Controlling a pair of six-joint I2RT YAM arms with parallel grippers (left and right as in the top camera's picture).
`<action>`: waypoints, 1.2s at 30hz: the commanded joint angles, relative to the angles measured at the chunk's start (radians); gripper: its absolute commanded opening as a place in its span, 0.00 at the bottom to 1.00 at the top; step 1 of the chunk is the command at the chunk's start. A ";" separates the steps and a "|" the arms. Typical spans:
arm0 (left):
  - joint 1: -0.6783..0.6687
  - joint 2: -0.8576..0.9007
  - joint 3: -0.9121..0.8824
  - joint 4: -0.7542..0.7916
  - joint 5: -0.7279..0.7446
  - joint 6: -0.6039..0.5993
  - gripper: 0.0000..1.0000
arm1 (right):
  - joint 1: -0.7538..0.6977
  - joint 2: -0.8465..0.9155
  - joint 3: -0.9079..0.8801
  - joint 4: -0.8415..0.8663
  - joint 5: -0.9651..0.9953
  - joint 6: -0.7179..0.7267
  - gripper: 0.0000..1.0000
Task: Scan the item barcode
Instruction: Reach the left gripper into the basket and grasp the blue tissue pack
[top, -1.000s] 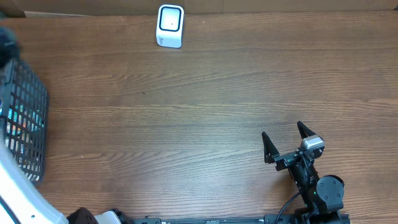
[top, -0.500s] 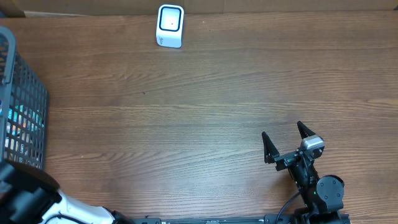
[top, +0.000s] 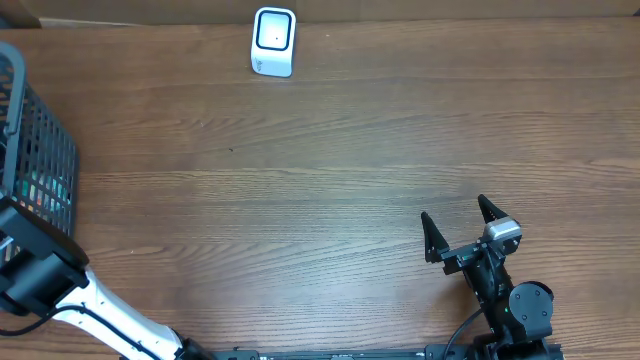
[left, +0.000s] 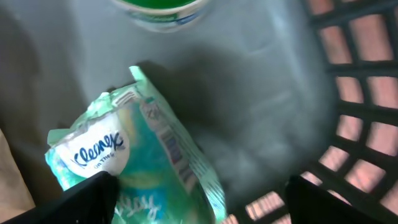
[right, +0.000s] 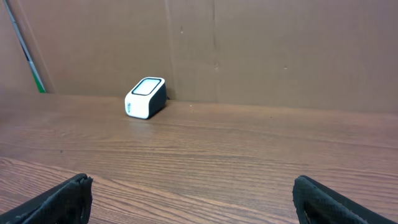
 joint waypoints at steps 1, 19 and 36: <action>0.009 0.040 0.008 -0.011 -0.029 -0.033 0.83 | -0.003 -0.007 -0.010 0.005 0.003 0.002 1.00; 0.010 0.040 -0.005 -0.097 -0.044 0.032 0.56 | -0.003 -0.007 -0.010 0.005 0.003 0.002 1.00; 0.007 -0.249 0.442 -0.314 -0.055 -0.003 0.04 | -0.003 -0.007 -0.010 0.005 0.003 0.002 1.00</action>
